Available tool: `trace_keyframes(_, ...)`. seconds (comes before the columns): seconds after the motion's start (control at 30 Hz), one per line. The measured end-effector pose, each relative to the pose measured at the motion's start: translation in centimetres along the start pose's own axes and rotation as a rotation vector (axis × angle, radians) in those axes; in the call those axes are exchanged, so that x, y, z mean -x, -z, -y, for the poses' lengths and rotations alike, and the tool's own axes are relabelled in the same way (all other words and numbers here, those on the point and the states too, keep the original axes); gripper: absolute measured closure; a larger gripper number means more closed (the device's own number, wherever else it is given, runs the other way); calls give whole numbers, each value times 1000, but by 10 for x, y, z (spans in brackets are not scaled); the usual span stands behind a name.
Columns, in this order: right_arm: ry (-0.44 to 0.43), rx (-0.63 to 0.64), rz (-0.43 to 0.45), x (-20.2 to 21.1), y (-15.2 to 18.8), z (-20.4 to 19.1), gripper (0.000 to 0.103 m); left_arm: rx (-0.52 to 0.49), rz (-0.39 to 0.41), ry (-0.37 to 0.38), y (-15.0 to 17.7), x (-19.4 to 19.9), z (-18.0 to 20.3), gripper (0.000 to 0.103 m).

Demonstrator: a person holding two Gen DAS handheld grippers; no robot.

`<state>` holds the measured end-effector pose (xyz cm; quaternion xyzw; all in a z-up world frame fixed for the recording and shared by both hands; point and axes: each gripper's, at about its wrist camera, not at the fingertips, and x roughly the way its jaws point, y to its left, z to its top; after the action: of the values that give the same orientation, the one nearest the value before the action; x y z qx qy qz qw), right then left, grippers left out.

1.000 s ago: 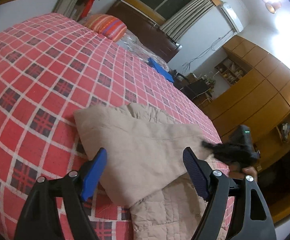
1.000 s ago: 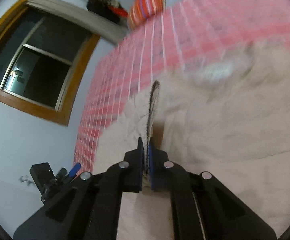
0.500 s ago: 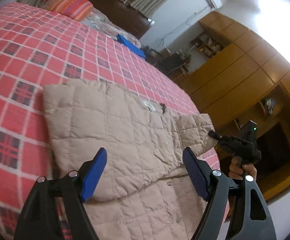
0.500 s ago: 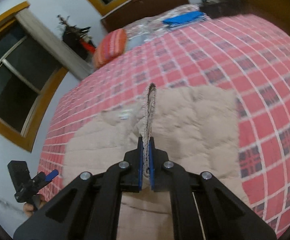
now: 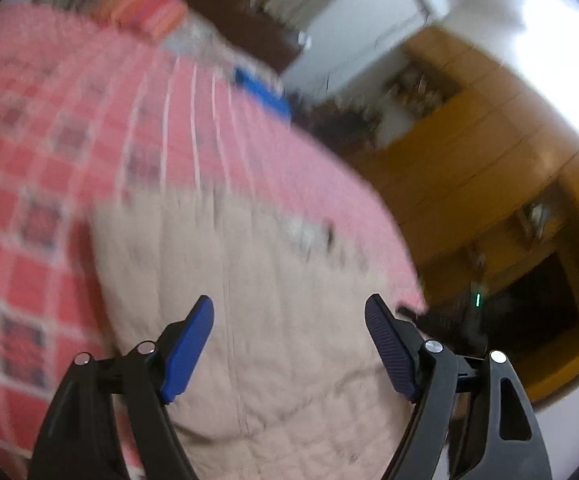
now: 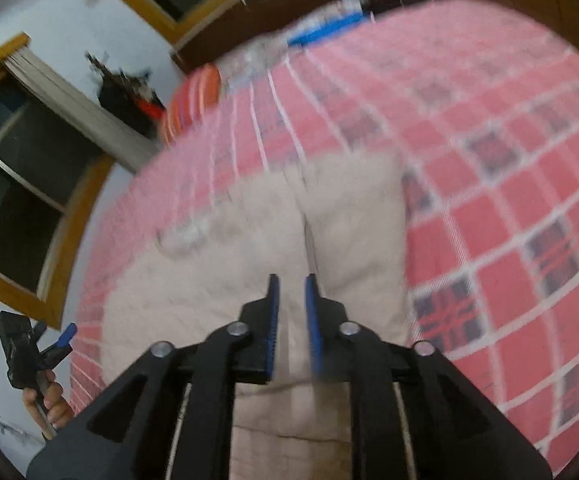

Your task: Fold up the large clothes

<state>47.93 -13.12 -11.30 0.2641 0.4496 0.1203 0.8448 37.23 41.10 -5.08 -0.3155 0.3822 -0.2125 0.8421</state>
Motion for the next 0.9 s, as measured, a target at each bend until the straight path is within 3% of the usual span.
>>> trace_keyframes(0.07,-31,6,-12,-3,-5,-2,86,2,4,-7,-17,0,-3,25)
trace_keyframes(0.13,-50,27,-58,-21,-3,-3,86,-8,-48,-26,-18,-20,-6,25)
trace_keyframes(0.23,-53,15,-140,-53,2,7,87,-16,-143,-114,-5,-61,-23,25)
trace_keyframes(0.3,-15,15,-182,-68,7,13,96,8,-197,-168,8,-87,-40,26)
trace_keyframes(0.37,-3,30,-195,-68,4,13,95,-10,-210,-196,18,-92,-41,26)
trace_keyframes(0.4,-15,32,-186,-59,2,10,90,-23,-197,-196,17,-88,-37,26)
trace_keyframes(0.5,-71,65,-158,-27,-1,-6,89,-59,-140,-103,22,-51,-12,26)
trace_keyframes(0.6,-93,118,-187,-9,16,-14,86,-116,-127,-31,49,-20,5,25)
trace_keyframes(0.67,-70,133,-229,-17,27,-10,86,-134,-204,-75,73,-33,-1,25)
trace_keyframes(0.77,-21,120,-275,-41,35,0,89,-115,-259,-145,87,-61,-16,27)
trace_keyframes(0.83,-30,111,-261,-35,34,-4,84,-114,-242,-157,82,-55,-13,27)
trace_keyframes(0.9,-83,132,-237,-6,34,-13,76,-101,-216,-106,81,-35,0,27)
